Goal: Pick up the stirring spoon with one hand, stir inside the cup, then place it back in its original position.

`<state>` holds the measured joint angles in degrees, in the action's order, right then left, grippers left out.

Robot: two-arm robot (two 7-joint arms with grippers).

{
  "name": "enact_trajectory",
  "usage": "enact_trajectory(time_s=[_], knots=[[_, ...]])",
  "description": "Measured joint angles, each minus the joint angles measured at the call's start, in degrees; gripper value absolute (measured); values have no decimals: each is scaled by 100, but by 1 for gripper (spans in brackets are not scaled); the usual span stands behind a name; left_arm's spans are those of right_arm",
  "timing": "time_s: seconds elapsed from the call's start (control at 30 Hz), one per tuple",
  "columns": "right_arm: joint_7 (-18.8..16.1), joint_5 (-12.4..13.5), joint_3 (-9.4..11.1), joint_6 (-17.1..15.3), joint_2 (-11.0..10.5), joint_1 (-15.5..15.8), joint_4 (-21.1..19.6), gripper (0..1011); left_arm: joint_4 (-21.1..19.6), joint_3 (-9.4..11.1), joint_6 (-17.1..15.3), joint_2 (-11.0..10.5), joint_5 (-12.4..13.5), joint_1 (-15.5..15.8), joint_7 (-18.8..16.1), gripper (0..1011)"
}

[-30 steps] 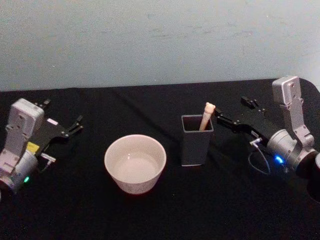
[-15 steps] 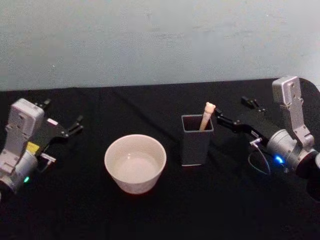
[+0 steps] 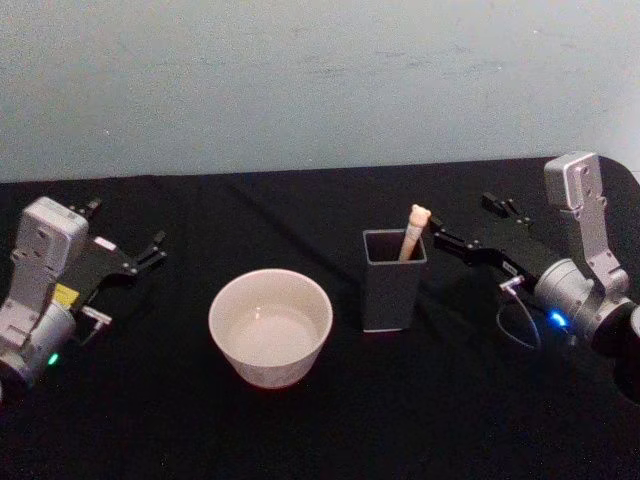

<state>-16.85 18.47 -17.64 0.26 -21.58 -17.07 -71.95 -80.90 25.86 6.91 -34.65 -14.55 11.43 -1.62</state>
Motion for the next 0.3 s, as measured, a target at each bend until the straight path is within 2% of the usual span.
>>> enact_trajectory(time_s=[0.3], knots=[[0,0,0,0,0,0,0,1002,0,0,0,0,0,0,0,1001]])
